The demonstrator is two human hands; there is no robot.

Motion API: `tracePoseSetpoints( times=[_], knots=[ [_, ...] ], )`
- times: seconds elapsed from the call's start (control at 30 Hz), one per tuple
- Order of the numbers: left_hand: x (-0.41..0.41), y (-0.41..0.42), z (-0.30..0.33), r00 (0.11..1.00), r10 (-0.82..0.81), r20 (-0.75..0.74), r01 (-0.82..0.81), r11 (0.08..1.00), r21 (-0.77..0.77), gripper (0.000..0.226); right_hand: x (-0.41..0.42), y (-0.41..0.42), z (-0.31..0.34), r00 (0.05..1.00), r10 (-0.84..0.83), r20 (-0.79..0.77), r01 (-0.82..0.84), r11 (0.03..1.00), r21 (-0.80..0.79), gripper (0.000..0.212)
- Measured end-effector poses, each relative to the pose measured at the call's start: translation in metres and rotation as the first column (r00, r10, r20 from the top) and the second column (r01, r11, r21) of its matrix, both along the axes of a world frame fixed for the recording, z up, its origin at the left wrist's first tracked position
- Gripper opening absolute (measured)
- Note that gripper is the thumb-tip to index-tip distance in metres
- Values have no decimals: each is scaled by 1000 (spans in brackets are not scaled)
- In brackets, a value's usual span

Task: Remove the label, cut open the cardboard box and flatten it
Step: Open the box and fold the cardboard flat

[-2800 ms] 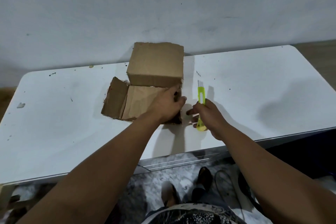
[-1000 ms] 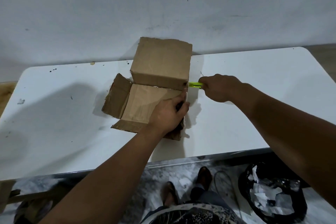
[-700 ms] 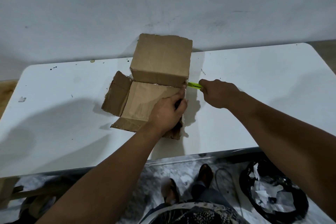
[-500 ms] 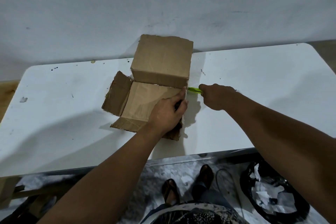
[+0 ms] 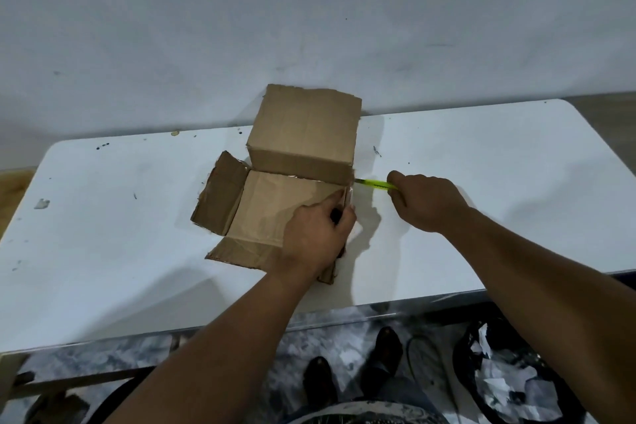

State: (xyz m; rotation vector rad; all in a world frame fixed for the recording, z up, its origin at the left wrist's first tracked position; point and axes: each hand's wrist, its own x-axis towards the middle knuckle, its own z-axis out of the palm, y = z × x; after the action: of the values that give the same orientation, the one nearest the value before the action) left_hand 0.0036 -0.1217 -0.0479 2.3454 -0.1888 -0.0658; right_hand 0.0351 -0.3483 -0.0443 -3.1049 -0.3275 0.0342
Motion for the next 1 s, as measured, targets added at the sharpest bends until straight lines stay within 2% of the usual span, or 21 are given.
tracePoseSetpoints(
  times=[0.1,0.17,0.2,0.27,0.33,0.37,0.43,0.53,0.6,0.73,0.87,1.0],
  knots=[
    [1,3,-7,999,52,-15,-52,999,-4,39,0,-24,8,995,-85,-61,89,993,71,18],
    [1,1,-11,998,66,-12,-66,997,27,40,-1,-35,12,959,-202,-201,252,931,266,17],
    [2,1,-12,997,70,-16,-69,996,52,40,0,-36,12,923,-269,-276,365,838,405,15],
    [3,-1,-15,997,67,-26,-65,993,94,43,-1,-32,11,811,-338,-478,585,497,641,15],
    [4,-1,-17,998,37,-45,-32,992,122,53,-5,-24,9,726,-279,-629,680,149,718,14],
    [4,0,-17,999,17,-52,-11,992,124,58,-7,-19,8,704,-241,-668,690,14,723,13],
    [6,4,-15,998,-26,-57,31,996,82,59,-13,-9,6,688,-198,-698,676,-174,716,15],
    [10,17,-10,995,-75,-59,80,994,81,45,-21,8,4,672,-152,-725,656,-334,677,15],
    [10,28,-8,995,-75,-62,86,977,194,45,-27,18,4,663,-129,-737,658,-367,657,14],
    [5,48,-10,985,-83,-151,136,914,382,57,-37,27,5,677,-119,-727,677,-287,678,12],
    [-5,56,-7,985,-90,-150,149,883,446,62,-42,31,5,654,-188,-733,702,-210,680,20],
    [-12,57,-7,977,-103,-185,181,861,475,68,-46,32,0,675,-234,-700,682,-164,712,24]
  ],
)
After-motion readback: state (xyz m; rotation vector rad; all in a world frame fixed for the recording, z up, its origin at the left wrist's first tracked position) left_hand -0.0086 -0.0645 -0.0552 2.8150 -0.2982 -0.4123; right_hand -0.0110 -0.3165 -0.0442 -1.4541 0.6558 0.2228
